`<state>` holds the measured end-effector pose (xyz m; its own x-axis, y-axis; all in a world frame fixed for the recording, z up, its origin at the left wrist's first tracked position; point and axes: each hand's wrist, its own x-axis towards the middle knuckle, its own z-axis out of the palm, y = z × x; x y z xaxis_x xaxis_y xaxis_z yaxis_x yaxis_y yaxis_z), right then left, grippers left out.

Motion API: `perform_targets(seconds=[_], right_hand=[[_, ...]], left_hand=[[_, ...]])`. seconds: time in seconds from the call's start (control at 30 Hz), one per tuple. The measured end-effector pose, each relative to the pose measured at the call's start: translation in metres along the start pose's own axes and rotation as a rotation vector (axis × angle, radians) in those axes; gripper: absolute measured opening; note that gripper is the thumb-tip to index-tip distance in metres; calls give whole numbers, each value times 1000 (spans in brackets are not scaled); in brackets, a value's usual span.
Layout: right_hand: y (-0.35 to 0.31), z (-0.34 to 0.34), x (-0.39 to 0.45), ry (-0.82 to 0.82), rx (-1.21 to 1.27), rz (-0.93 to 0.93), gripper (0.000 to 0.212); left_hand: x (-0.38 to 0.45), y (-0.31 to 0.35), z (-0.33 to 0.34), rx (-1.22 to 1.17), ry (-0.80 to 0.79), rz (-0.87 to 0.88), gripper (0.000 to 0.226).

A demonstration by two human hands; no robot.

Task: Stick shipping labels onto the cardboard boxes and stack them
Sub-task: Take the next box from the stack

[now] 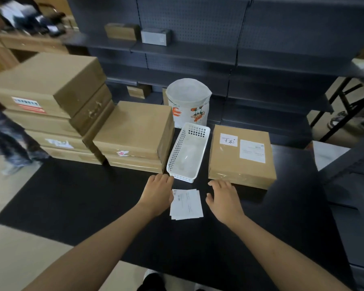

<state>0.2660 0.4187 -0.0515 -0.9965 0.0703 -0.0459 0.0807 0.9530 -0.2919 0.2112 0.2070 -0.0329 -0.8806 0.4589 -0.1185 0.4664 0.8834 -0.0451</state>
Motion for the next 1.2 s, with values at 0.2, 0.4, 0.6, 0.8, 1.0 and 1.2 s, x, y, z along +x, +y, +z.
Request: perform_targets(seconds=[0.2, 0.4, 0.6, 0.8, 1.0, 1.2], right_hand=[[-59, 27, 18, -25, -3, -7, 39], [-133, 48, 37, -34, 11, -1, 39], [-179, 61, 41, -43, 63, -6, 39], [-194, 65, 56, -24, 69, 11, 38], [-209, 53, 83, 318, 242, 316, 22], [-223, 38, 134, 379, 557, 585, 42]], left_hand=[[-8, -62, 15, -31, -28, 28, 42], [-11, -142, 15, -52, -6, 39, 40], [-21, -191, 18, -59, -28, -19, 39], [-23, -226, 5, -191, 47, -169, 39], [-3, -261, -13, -827, 280, -485, 51], [21, -267, -7, -1255, 230, -505, 71]])
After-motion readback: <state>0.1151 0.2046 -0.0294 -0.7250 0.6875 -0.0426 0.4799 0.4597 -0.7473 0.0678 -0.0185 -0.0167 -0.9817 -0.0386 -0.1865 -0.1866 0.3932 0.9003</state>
